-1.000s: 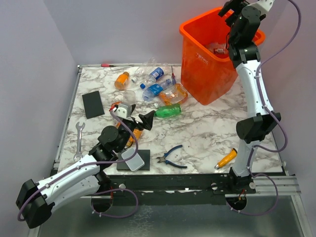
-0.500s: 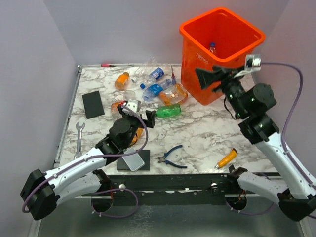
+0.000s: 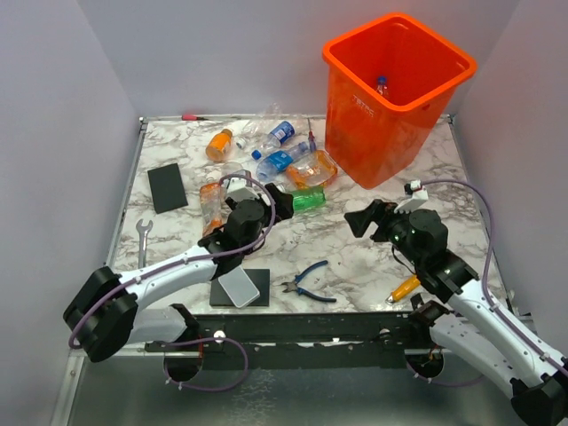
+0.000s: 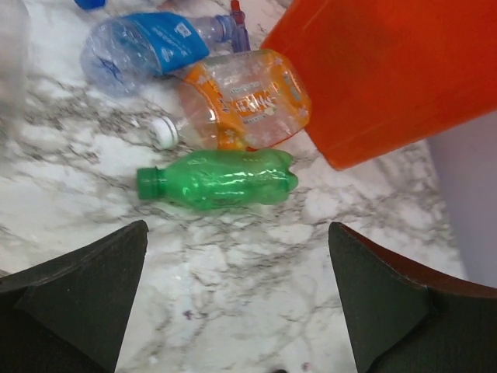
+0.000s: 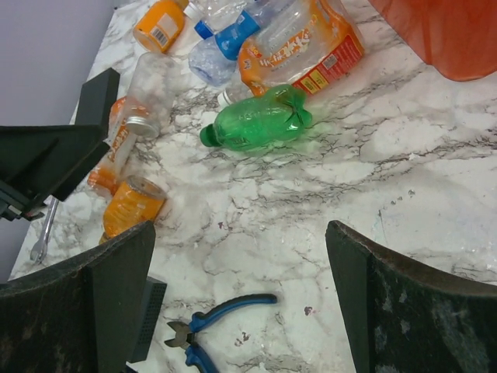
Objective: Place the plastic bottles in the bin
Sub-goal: Pick up the plastic bottle at the center of the board.
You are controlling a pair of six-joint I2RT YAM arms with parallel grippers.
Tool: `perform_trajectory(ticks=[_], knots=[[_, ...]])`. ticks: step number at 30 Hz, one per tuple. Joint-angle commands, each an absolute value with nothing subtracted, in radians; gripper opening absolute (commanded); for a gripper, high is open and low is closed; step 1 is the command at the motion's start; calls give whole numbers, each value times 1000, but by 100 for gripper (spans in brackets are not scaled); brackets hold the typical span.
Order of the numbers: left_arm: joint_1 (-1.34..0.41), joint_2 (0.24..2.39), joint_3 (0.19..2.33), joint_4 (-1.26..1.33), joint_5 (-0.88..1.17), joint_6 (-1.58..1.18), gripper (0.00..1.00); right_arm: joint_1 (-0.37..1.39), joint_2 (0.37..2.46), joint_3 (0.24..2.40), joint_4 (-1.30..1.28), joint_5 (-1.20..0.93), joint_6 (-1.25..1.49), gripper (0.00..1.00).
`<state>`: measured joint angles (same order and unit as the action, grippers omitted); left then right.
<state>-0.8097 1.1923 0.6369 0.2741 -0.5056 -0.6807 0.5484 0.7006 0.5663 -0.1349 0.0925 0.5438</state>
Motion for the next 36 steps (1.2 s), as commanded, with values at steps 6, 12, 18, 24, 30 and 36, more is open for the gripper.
perform_trajectory(ticks=[6, 12, 18, 24, 30, 36], knots=[[-793, 1457, 691, 349, -509, -1388, 99, 548, 635, 543, -171, 126, 597, 95], [-793, 1589, 770, 349, -563, -1559, 99, 548, 591, 547, -209, 118, 604, 95], [-793, 1728, 917, 206, -537, -1631, 99, 548, 547, 551, -245, 157, 599, 95], [-795, 1809, 987, 87, -524, -1700, 99, 548, 548, 589, -261, 152, 593, 95], [-778, 1873, 1040, 31, -568, -1724, 95, 548, 561, 612, -266, 142, 592, 95], [-749, 1942, 1085, 27, -560, -1704, 87, 547, 550, 618, -291, 150, 591, 95]])
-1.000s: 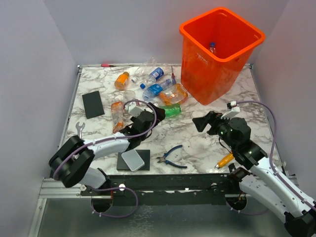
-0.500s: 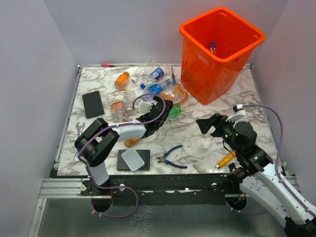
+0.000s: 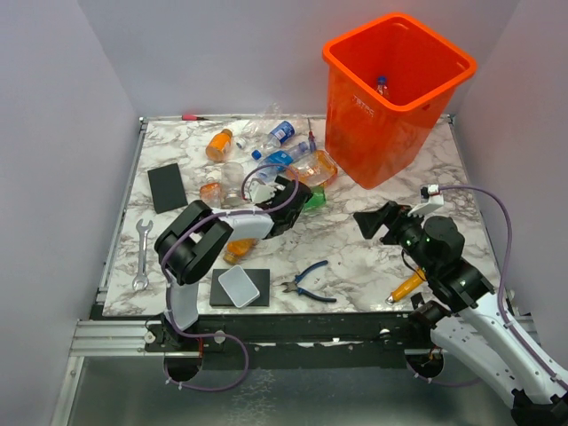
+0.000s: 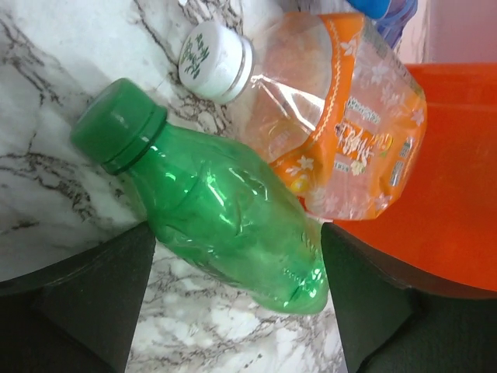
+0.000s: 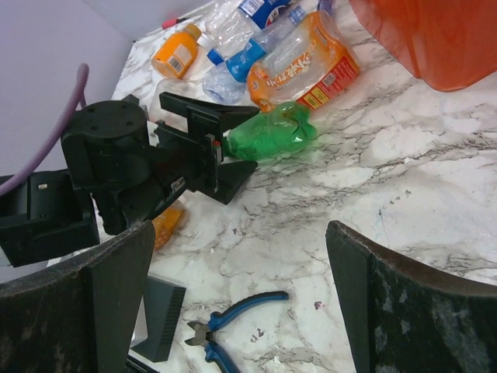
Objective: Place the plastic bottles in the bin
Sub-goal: Pick up the plastic bottle at the center of the board.
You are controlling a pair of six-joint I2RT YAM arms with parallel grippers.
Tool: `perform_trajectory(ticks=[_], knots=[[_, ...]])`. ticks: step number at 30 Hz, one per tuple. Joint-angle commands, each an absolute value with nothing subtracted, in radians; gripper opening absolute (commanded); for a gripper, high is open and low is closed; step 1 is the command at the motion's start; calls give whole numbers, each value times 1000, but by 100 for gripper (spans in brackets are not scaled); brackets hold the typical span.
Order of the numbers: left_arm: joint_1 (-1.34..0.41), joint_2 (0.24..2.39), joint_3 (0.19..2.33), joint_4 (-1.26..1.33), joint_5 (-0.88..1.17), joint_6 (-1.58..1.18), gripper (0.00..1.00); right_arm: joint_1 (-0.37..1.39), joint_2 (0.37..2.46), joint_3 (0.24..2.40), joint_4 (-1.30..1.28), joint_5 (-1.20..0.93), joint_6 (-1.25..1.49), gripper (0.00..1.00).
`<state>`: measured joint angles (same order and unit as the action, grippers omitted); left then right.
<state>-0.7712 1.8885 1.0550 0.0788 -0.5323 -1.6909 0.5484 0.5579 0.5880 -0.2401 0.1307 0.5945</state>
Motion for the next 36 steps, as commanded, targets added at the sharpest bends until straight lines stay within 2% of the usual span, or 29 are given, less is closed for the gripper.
perform_trajectory(ticks=[1, 4, 6, 9, 11, 17, 21, 24, 25, 31, 36], knots=[[-746, 1950, 1089, 28, -561, -1699, 85, 547, 547, 618, -294, 151, 591, 95], [-739, 1968, 1093, 30, -561, -1681, 80, 548, 542, 617, -303, 158, 592, 95], [-737, 1971, 1083, 41, -562, -1669, 73, 548, 541, 617, -306, 159, 592, 95], [-736, 1951, 1049, 67, -566, -1653, 54, 547, 541, 620, -311, 160, 594, 95], [-735, 1926, 1023, 80, -571, -1637, 46, 548, 541, 622, -313, 162, 593, 95], [-732, 1819, 959, 129, -570, -1524, 31, 548, 551, 631, -310, 145, 588, 95], [-727, 1668, 925, 141, -532, -1274, 29, 548, 551, 651, -332, 126, 583, 95], [-717, 1516, 925, 152, -434, -943, 29, 547, 493, 677, -337, 91, 562, 95], [-713, 1446, 937, 154, -385, -829, 29, 547, 537, 688, -332, 71, 555, 95], [-710, 1184, 1006, 89, 93, -235, 29, 547, 609, 812, -263, -182, 516, 96], [-711, 1035, 940, 58, 431, 31, 32, 548, 725, 896, -115, -428, 568, 95]])
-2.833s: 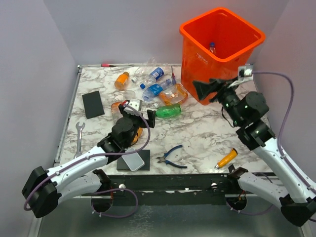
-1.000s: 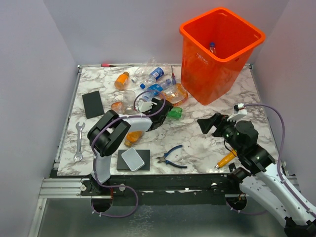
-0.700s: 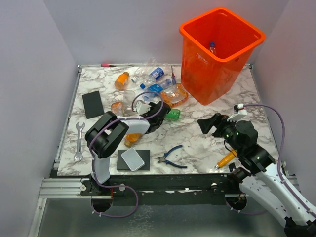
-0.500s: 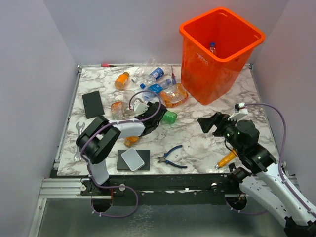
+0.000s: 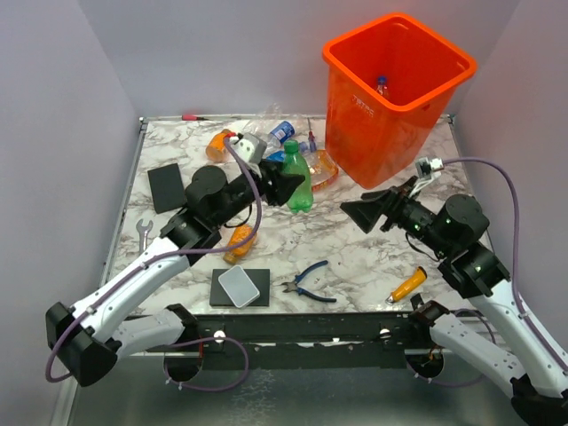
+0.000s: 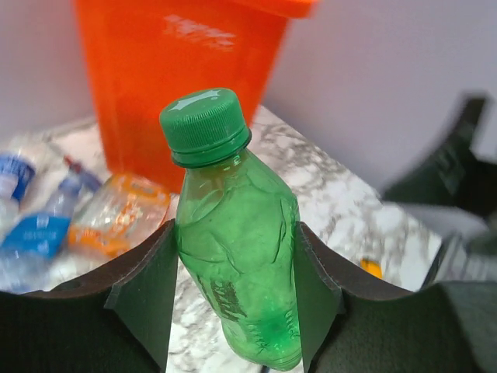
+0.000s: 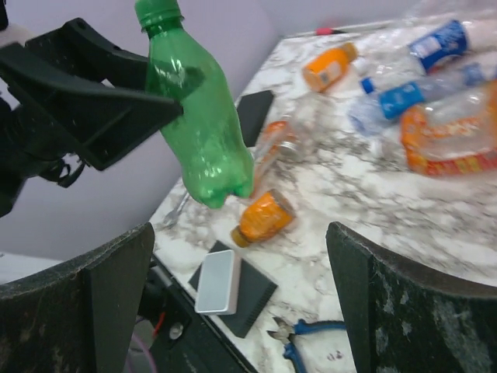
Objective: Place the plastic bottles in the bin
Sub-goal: Pick up the plastic bottle at the center of the board.
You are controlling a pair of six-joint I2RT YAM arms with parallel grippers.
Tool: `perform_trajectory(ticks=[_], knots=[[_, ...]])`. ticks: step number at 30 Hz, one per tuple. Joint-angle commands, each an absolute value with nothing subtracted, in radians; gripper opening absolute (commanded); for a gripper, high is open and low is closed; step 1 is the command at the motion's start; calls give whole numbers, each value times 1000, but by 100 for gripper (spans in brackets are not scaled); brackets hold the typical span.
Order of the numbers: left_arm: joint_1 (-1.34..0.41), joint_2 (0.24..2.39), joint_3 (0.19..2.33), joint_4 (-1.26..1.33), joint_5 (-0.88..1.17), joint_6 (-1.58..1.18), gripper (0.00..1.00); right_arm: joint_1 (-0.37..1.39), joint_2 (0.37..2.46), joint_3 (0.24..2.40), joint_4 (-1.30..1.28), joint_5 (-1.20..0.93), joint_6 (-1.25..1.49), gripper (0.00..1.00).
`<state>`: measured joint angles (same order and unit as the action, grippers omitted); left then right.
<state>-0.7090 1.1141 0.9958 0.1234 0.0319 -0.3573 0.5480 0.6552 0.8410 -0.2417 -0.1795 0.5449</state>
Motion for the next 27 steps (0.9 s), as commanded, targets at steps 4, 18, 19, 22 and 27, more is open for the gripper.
perform_trajectory(ticks=[4, 18, 19, 22, 27], knots=[[-713, 973, 845, 99, 501, 141, 30, 548, 809, 945, -32, -464, 610, 95], [-739, 838, 523, 485, 287, 156, 21, 762, 1082, 1105, -174, -206, 520, 89], [-743, 834, 520, 490, 281, 153, 21, 775, 1098, 1112, -179, -175, 517, 89], [-755, 826, 509, 491, 261, 144, 20, 808, 1142, 1126, -179, -133, 514, 85], [-770, 813, 494, 491, 242, 149, 20, 843, 1189, 1142, -153, -89, 518, 79]])
